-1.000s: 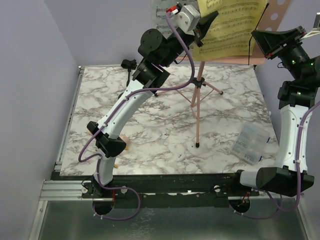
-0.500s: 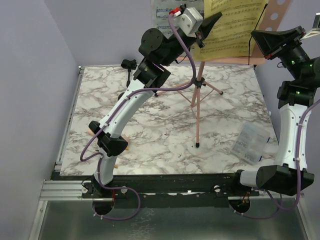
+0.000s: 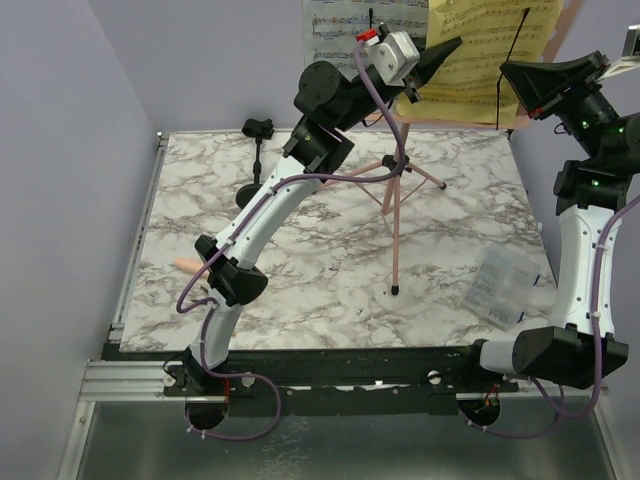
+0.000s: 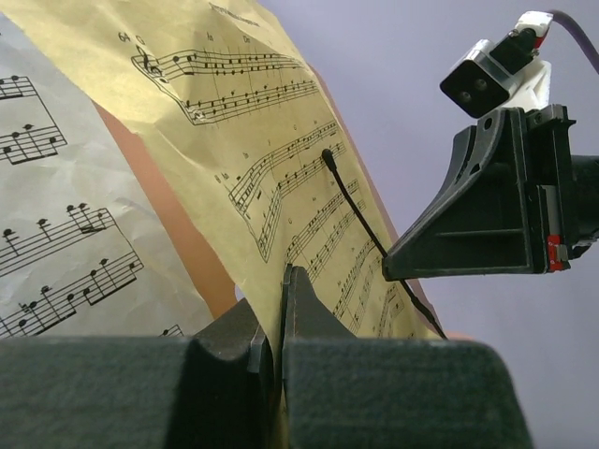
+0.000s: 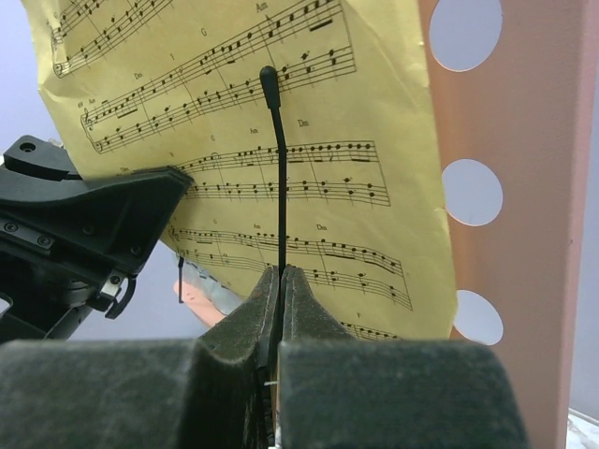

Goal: Set up the instrument practice props

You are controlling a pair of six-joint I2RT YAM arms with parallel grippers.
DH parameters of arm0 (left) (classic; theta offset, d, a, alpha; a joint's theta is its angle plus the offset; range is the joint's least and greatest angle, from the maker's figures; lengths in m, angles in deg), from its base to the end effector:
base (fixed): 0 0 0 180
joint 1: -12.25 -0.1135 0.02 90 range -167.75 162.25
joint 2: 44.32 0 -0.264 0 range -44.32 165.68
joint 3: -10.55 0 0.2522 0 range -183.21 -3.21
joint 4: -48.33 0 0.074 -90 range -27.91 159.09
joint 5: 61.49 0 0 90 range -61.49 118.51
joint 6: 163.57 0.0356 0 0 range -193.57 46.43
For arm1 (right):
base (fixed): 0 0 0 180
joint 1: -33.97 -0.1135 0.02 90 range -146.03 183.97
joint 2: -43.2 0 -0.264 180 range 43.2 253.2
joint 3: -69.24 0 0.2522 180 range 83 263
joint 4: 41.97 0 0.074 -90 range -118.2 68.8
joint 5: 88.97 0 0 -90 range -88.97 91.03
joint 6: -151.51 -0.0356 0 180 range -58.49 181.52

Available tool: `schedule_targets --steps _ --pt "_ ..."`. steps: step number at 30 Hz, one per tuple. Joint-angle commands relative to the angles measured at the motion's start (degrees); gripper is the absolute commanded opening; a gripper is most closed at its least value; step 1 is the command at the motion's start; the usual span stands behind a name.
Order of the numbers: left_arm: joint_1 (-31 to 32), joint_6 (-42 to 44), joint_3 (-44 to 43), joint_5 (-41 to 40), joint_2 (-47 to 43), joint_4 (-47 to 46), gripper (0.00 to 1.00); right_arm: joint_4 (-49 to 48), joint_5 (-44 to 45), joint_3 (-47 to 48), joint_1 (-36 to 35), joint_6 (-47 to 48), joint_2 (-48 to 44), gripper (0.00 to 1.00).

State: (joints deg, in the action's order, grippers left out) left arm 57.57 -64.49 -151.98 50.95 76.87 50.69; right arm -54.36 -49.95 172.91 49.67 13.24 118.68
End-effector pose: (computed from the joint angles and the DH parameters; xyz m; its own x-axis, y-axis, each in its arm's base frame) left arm 0.2921 -0.3147 0.5732 0.5734 -0.3724 -0.7297 0.7852 0.5040 0.3598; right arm 0.2475 -0.0408 0.5509 0.1200 0.4543 -0.8827 -0.7321 0.6411 0.2304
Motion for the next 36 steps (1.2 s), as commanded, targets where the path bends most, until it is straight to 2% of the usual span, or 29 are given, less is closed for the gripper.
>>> schedule_targets --steps 1,8,21,36 --pt "-0.34 -0.25 -3.18 2.75 1.81 -3.99 0.0 -0.38 -3.63 0.71 -0.24 1.43 -0.12 0.01" --pt "0.11 -1.72 -4.8 3.61 3.31 -6.9 0.0 -2.32 -3.91 0.19 -0.23 -0.08 0.37 0.01" --pt "1.52 1.71 -7.04 4.38 5.3 -5.34 0.0 -2.43 -4.01 0.35 -0.32 -0.63 0.13 0.01" --pt "0.82 1.76 -6.53 5.06 5.67 -4.94 0.0 -1.6 -5.01 0.66 -0.34 -0.07 1.55 0.01"
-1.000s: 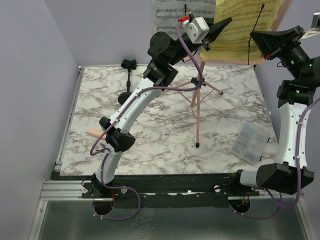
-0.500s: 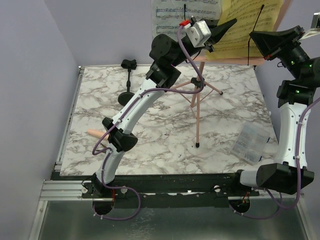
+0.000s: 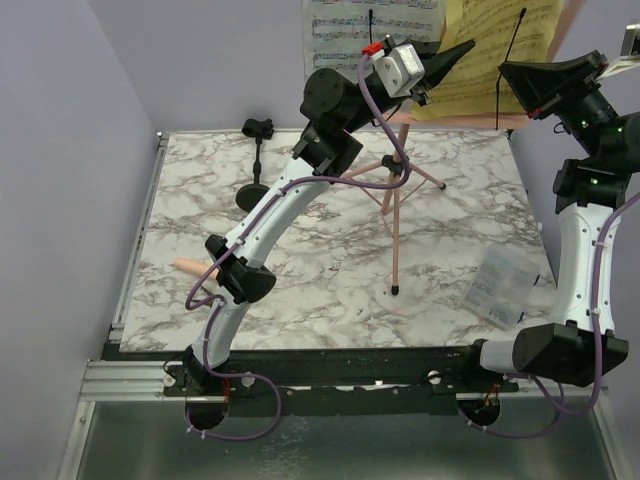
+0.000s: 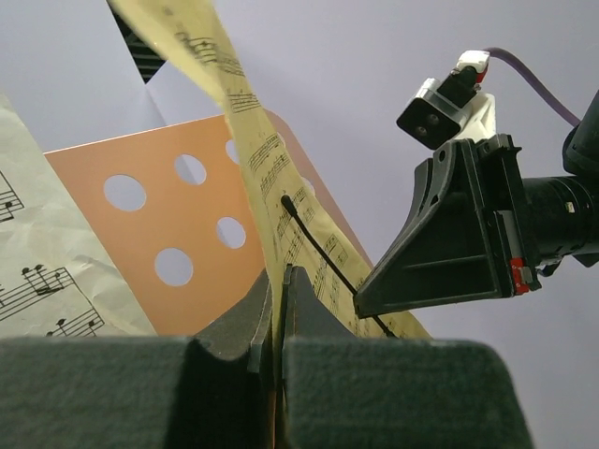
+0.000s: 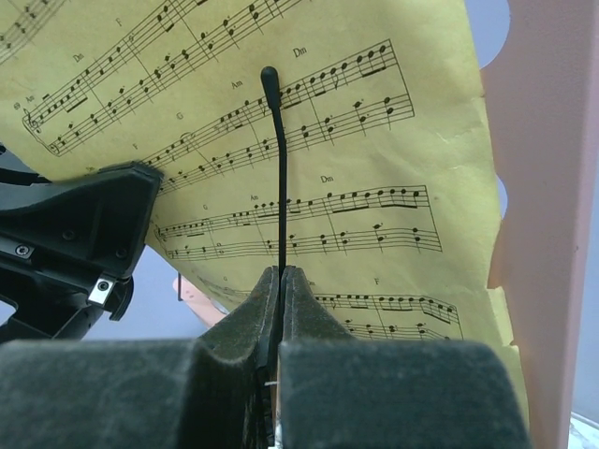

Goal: Set up the instrument practice props

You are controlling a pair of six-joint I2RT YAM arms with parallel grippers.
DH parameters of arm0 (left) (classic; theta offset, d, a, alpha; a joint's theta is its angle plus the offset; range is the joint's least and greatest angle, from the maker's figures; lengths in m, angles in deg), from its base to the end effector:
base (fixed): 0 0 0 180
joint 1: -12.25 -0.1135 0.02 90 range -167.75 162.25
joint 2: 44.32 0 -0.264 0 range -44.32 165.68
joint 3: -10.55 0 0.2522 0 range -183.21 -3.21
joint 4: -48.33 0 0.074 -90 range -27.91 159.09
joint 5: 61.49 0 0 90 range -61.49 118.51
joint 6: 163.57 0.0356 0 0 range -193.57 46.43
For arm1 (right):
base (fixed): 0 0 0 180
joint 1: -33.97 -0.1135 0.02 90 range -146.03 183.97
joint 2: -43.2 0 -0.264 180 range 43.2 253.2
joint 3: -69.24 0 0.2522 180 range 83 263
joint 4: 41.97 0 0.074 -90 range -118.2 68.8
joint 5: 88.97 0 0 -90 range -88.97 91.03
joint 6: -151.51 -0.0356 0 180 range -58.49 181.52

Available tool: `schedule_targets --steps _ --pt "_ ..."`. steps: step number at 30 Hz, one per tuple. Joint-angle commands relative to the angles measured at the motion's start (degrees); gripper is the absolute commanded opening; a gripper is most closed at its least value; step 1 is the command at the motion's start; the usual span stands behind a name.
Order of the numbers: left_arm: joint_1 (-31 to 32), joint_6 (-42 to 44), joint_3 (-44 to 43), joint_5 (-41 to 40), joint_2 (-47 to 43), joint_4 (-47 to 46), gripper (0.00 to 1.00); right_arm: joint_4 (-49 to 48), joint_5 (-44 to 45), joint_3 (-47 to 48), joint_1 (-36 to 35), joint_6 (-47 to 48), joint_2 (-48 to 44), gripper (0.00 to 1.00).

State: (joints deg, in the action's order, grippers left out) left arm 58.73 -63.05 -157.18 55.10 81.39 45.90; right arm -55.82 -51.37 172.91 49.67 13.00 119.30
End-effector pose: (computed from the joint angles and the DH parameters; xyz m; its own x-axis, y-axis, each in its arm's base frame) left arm 0.2894 -0.3279 0.5708 0.6327 -0.4291 -0.6446 0.7658 0.4703 0.4385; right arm 0.2502 -0.0410 0.5498 0.1172 0.4418 -0.8894 -0.7466 0.6297 0.2145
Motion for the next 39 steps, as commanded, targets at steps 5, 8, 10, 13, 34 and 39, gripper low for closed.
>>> schedule_targets --steps 5,8,10,13,34,39 --pt "-0.86 -1.19 -1.24 -0.8 1.02 -0.75 0.0 -0.14 -2.97 0.15 -0.37 0.18 1.05 0.17" --pt "-1.04 -2.17 -0.57 -1.37 0.55 -0.97 0.18 -0.34 -2.82 -0.17 -0.41 0.2 1.06 0.17" --pt "-1.04 -2.39 0.38 -1.94 -0.08 -1.03 0.3 -0.59 -2.84 -0.31 -0.41 0.19 0.99 0.17" --pt "-1.18 -2.93 3.52 -3.27 -2.1 -1.41 0.51 -1.03 -2.76 -0.59 -0.39 0.09 0.63 0.18" --pt "-5.74 -25.78 18.96 -7.27 -10.57 -12.99 0.38 -1.39 -3.0 2.27 -0.37 -0.64 1.93 0.27" --pt "-5.8 -24.59 17.71 -4.52 -10.01 -12.35 0.19 -1.91 -3.9 3.5 -0.41 0.29 2.69 0.21"
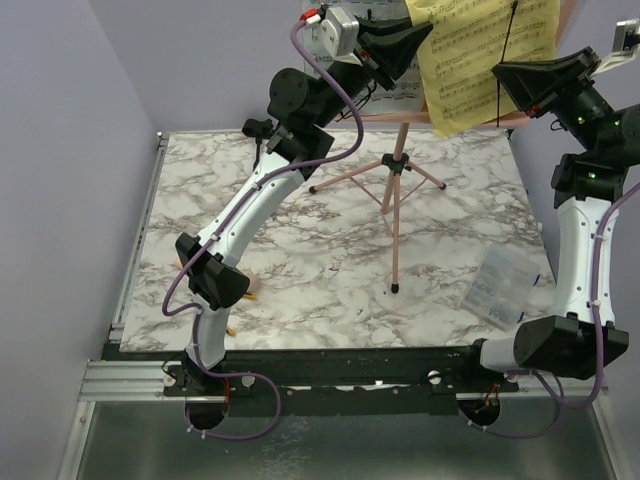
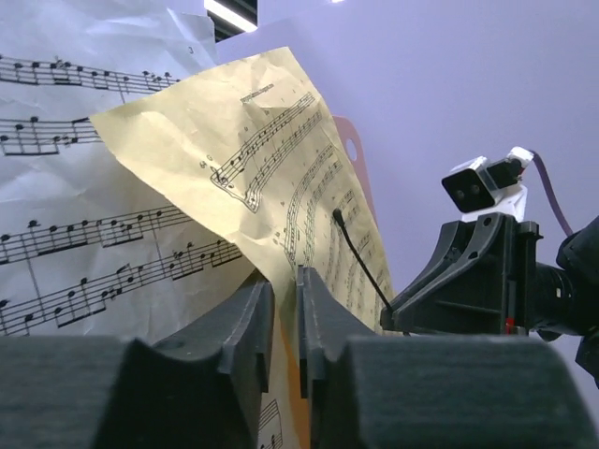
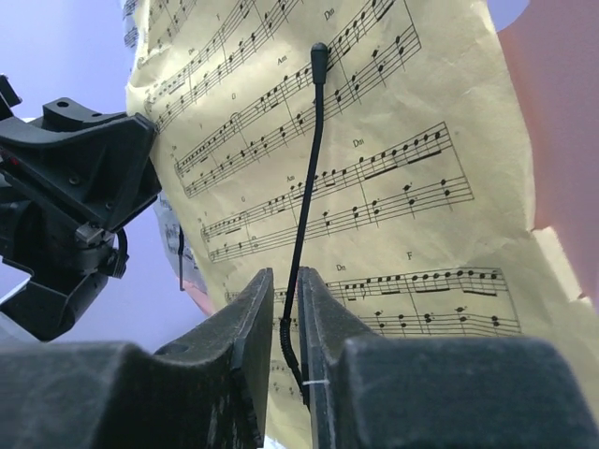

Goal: Set up the instrument practice props

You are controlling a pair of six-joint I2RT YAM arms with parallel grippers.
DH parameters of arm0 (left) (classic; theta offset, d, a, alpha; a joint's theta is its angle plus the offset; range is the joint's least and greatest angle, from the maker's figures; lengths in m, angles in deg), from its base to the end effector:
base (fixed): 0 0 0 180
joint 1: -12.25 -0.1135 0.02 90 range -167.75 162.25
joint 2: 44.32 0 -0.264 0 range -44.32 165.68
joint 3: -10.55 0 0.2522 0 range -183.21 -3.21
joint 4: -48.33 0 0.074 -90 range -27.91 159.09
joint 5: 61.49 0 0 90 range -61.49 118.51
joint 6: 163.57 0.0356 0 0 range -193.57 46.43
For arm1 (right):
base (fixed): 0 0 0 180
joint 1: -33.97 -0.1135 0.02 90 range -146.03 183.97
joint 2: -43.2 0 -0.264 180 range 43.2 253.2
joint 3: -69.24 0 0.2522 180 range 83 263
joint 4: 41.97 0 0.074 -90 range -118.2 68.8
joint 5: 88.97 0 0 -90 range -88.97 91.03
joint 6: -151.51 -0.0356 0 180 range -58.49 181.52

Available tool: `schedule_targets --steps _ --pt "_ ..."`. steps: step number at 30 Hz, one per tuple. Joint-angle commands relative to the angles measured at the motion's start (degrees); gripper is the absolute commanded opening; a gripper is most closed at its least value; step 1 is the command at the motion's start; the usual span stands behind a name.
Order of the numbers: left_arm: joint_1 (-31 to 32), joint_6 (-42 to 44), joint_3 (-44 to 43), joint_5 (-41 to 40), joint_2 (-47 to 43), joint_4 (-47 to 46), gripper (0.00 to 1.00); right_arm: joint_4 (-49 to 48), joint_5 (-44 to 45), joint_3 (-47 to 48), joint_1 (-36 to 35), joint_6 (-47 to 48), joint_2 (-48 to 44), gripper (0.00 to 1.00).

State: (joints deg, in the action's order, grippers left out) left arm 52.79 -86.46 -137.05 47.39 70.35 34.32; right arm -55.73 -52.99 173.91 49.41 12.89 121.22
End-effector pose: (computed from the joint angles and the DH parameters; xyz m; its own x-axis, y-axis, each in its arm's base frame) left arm 0.3082 -0.2788 0.5692 0.3666 -0.5913 -0.7183 0.8870 0.4550 0.0782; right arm 0.2611 -0.0422 0.5464 0.0848 0.4339 -0.8970 -0.7581 0.6123 0.2246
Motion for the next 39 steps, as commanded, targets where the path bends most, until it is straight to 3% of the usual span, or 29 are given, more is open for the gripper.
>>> schedule_targets --steps 1,5,8,13,22,39 --pt "0.1 -0.66 -3.2 3.71 1.2 -0.09 0.15 -2.16 -2.66 2.68 -0.1 0.6 1.01 0.18" --pt "-0.02 2.54 -8.46 6.34 3.04 3.53 0.02 -4.13 -4.18 2.52 -0.23 1.36 1.43 0.08" --pt "-0.13 5.3 -12.67 7.23 4.9 5.4 0.0 -5.61 -5.07 1.58 -0.32 1.69 1.39 0.01" --pt "-0.5 10.53 -21.16 11.64 8.76 9.53 0.0 -9.45 -7.09 -0.82 -0.45 1.99 0.98 0.01" --pt "-2.22 14.41 -22.0 21.12 8.87 13.06 0.0 -12.43 -7.82 -2.7 -0.51 1.02 1.61 0.01" --pt "-2.26 14.2 -22.83 19.39 10.27 9.34 0.0 -12.6 -8.0 -2.01 -1.73 0.71 2.22 0.03"
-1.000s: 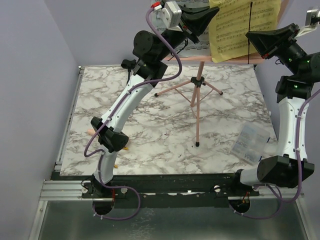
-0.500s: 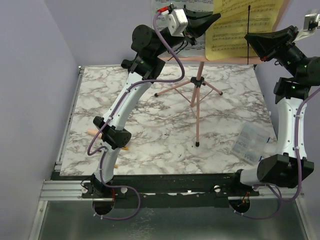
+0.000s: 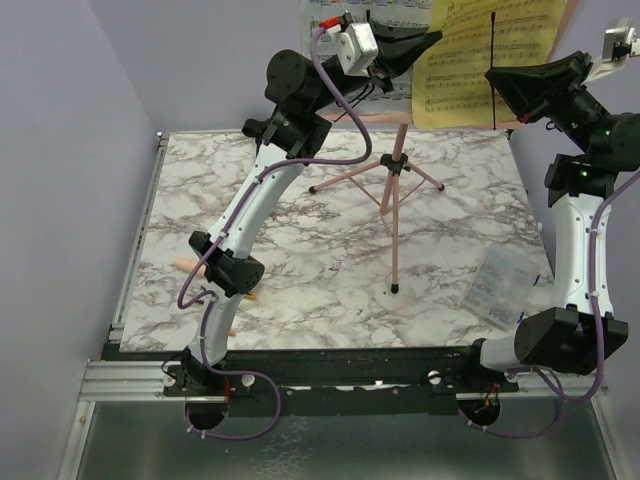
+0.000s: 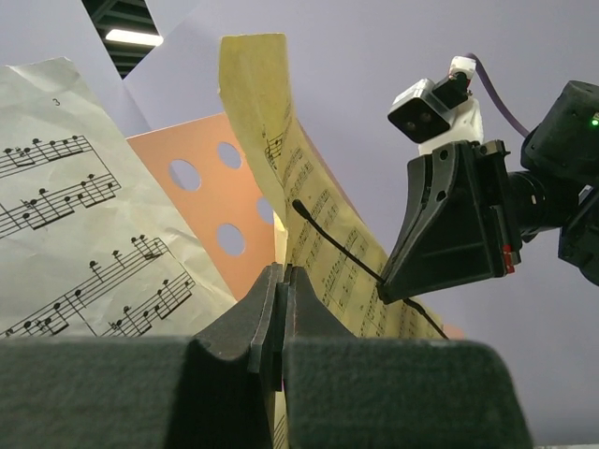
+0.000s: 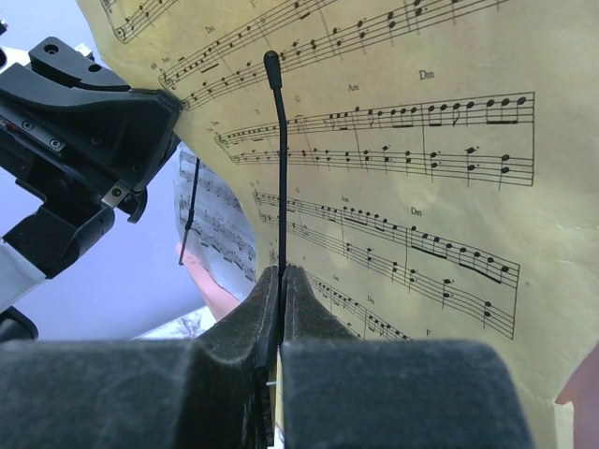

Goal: Set up the instrument practice props

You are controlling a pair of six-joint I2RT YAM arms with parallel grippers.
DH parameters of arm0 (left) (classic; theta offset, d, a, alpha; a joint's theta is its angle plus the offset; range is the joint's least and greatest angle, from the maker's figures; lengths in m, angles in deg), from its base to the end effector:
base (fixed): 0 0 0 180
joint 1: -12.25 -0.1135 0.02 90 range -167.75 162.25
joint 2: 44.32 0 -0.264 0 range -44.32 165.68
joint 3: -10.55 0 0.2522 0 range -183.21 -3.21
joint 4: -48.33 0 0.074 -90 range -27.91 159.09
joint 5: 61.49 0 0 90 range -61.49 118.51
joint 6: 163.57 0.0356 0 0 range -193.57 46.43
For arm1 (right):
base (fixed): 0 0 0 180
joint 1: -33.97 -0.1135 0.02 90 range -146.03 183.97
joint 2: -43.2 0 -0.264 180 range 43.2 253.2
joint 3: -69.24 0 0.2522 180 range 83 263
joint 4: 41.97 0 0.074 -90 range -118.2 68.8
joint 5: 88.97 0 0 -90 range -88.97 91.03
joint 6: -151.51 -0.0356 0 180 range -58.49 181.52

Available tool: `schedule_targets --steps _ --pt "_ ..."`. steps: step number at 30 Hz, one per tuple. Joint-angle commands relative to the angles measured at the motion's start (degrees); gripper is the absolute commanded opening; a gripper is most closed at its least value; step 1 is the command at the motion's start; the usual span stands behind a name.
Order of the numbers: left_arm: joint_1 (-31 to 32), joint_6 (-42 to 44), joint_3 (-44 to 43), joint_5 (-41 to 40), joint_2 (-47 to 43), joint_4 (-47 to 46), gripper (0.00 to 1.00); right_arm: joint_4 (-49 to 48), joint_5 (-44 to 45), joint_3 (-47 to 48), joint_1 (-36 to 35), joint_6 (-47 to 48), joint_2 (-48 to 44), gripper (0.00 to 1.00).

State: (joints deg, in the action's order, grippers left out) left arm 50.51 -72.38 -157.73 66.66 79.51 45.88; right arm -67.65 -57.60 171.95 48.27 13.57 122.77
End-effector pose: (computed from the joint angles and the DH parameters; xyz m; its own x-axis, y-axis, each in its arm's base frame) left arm 0.3136 -0.2753 0.5839 0.5902 -0.4446 -0.6738 0.8063 0.3654 0.4651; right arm 0.2643 -0.0360 0.5419 0.1796 0.3531 -0.9182 -0.8203 0.5690 0.0583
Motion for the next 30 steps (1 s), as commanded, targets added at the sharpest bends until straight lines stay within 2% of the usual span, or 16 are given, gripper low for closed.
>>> schedule_targets --steps 1,6,10,15,18,25,30 --pt "-0.01 0.14 -2.32 0.08 1.2 -2.41 0.0 -0.6 -3.26 -0.07 -0.67 0.09 0.7 0.07" --pt "0.0 -0.34 -2.52 -0.68 1.04 -2.73 0.0 -0.32 -2.28 -0.48 -0.73 0.15 0.45 0.26" --pt "0.05 -0.62 -2.32 -2.35 0.63 -2.82 0.09 -0.23 -1.3 -0.95 -0.8 -0.01 0.15 0.29" --pt "0.0 -2.33 -0.08 -5.28 -1.39 -2.87 0.39 1.79 0.51 -1.36 -0.81 0.88 -1.45 0.39" --pt "-0.04 -3.13 3.34 -6.47 -4.15 -3.13 0.5 4.66 2.25 -1.2 -0.83 2.33 -2.77 0.48" --pt "-0.11 -7.93 13.26 -6.83 -12.44 -3.12 0.73 23.02 12.83 0.17 -0.86 8.26 -7.46 0.68" --pt "-0.1 -13.32 22.12 -8.68 -19.4 -2.9 0.83 43.47 22.34 6.01 -0.81 17.17 -9.18 0.75"
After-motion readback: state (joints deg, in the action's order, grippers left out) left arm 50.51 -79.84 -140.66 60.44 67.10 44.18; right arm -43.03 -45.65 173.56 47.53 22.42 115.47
